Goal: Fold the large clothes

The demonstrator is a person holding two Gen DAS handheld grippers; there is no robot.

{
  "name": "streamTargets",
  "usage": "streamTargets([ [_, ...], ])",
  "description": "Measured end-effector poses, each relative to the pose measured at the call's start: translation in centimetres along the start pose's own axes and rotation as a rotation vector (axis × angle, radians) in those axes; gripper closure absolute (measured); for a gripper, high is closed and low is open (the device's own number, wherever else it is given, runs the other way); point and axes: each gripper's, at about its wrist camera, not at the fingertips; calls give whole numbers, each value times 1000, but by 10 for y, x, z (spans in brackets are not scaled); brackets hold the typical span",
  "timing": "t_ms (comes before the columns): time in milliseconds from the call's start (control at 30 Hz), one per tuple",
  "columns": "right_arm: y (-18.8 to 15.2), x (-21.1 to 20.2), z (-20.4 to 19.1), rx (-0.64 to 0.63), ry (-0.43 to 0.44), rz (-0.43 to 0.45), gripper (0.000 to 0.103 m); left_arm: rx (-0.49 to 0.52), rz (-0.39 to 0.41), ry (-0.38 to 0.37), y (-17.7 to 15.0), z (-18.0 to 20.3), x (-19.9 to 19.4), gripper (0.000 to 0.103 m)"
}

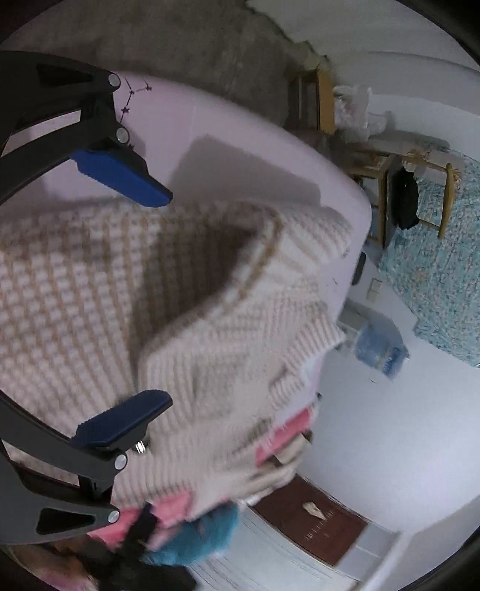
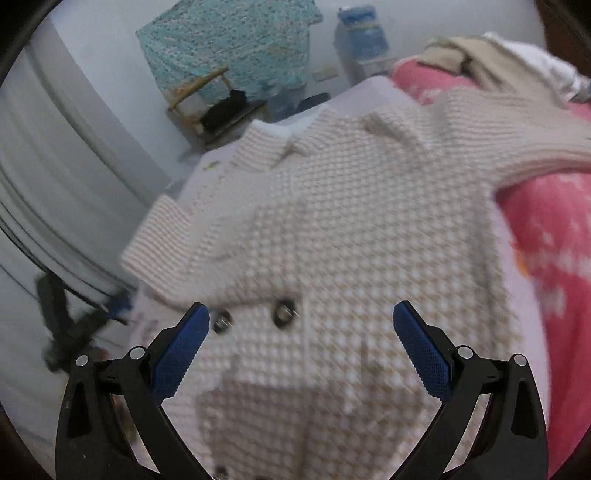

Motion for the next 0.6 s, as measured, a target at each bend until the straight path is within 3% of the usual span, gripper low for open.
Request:
streamTargets([
  [233,30,57,11,80,133,-97,27,118,-21,162,-6,13,22,5],
  [333,38,89,19,97,108,-160,43,159,-24,213,-4,19,31,5],
  [367,39,98,22,103,95,-186,52,164,-28,224,-3,19,34,5],
  [400,40,103,24,106,89,-203,67,164,-30,228,-2,18,37,5],
  [467,42,112,23,95,90,-226,73,161,-41,239,-1,15,41,5],
  [567,47,108,13,33,50,-202,91,165,-52,267,0,15,47,5],
  [600,49,107,11,28,52,-194,92,166,-57,277,-1,14,49,5],
])
Point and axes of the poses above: each gripper's, at about its wrist camera, not at the fingertips, and x roughly the way its jaws point, z to its right, y to its top, and after that the axes turned 9 degrees about y, right-handed
